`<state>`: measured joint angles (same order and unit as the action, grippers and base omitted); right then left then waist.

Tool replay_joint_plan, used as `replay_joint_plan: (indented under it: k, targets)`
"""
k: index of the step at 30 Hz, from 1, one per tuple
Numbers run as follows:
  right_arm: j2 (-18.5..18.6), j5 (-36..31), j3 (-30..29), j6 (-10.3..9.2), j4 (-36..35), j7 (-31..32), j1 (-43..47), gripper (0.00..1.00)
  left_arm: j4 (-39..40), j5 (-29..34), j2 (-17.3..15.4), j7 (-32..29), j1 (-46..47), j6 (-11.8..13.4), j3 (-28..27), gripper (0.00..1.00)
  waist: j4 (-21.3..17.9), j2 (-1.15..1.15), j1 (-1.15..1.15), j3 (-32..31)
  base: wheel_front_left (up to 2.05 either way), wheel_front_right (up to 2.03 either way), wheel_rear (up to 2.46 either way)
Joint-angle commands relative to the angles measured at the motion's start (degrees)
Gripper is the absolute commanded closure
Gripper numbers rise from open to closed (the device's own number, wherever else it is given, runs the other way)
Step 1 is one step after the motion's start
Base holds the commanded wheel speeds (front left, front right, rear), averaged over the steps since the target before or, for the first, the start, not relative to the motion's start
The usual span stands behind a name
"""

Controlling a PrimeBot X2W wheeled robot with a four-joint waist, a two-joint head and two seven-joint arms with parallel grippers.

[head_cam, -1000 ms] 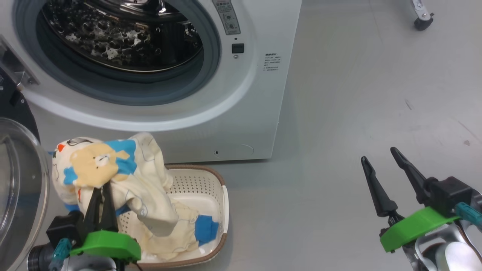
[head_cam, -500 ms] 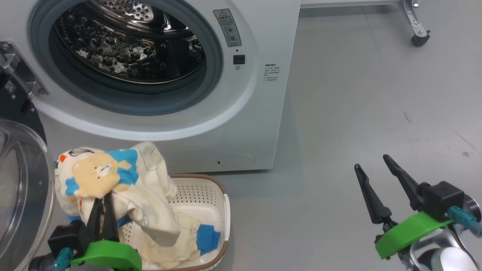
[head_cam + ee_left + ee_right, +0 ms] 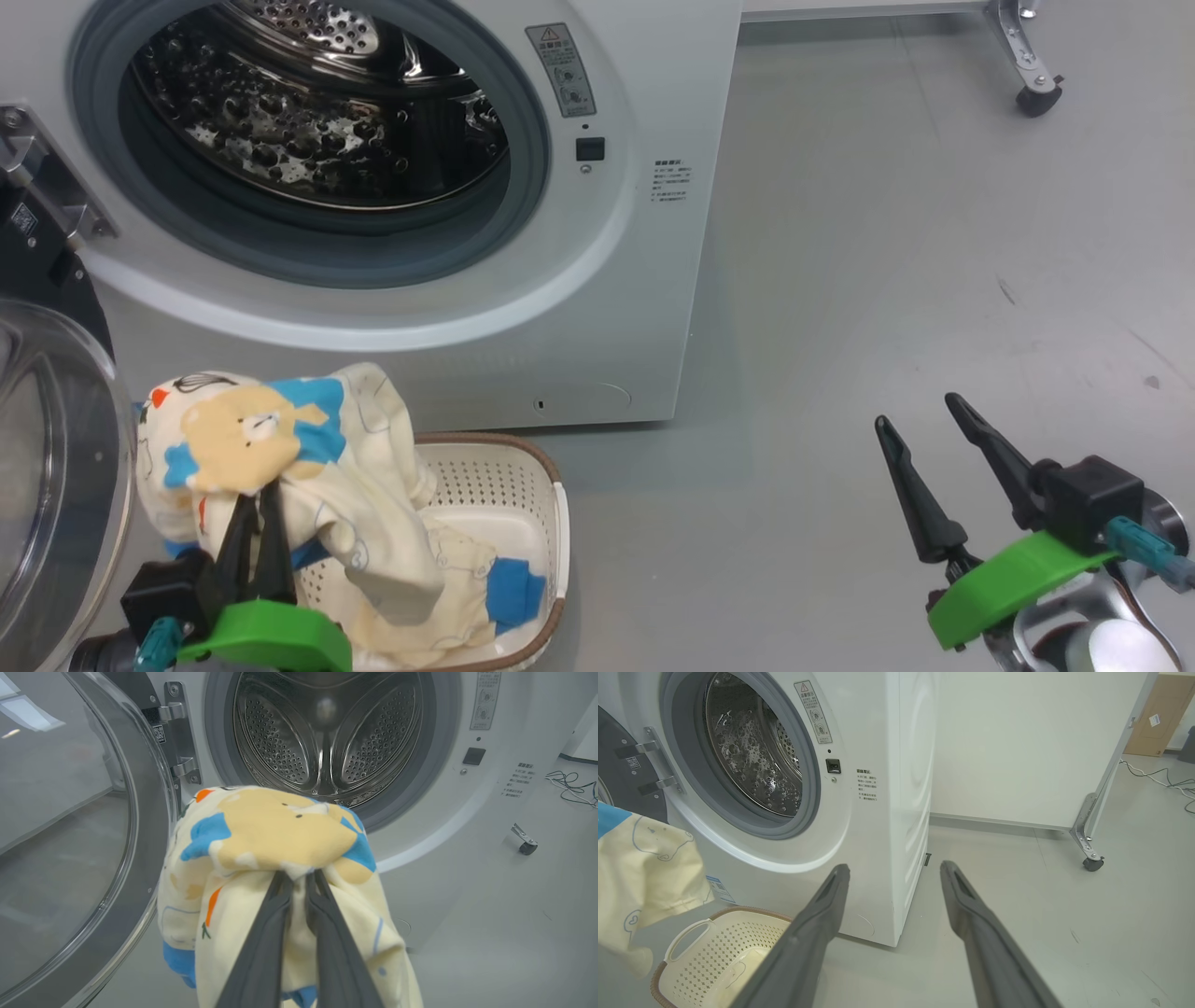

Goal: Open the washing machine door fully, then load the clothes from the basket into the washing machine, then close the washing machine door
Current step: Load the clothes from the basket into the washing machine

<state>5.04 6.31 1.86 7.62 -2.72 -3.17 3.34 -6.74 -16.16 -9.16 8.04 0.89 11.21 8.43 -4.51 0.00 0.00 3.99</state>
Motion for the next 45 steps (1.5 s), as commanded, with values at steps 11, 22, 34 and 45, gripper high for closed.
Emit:
replay_joint_plan:
  k: [11,22,34,45]
  targets:
    - [0.59,0.21,1.14,-0.13,-2.45,-0.15,-1.54,0.0,1.9,-0.42,-1.14,0.36,2.97,1.04,-1.58,1.0,-0.39,0.0,0.0,0.58,0.0,0.0,0.0]
    - [0.57,0.69,1.91,-0.13,-3.0,-0.55,-2.87,0.0,-0.82,-1.42,-1.45,-0.83,8.29,1.21,-2.07,1.0,-1.72,0.0,0.0,3.83,0.0,0.0,0.0]
    - [-0.18,1.58,2.32,-0.13,-1.77,-3.58,-7.19,0.0,-7.96,-2.75,-4.7,-6.79,22.63,0.11,-3.26,1.0,-6.64,0.0,0.0,13.62,0.0,0.0,0.0]
    - [-1.16,2.76,3.37,-0.13,1.33,-7.13,-11.0,0.0,-14.75,-4.25,-9.9,-15.54,38.63,-3.02,-3.83,1.0,-10.08,0.0,0.0,20.33,0.0,0.0,0.0]
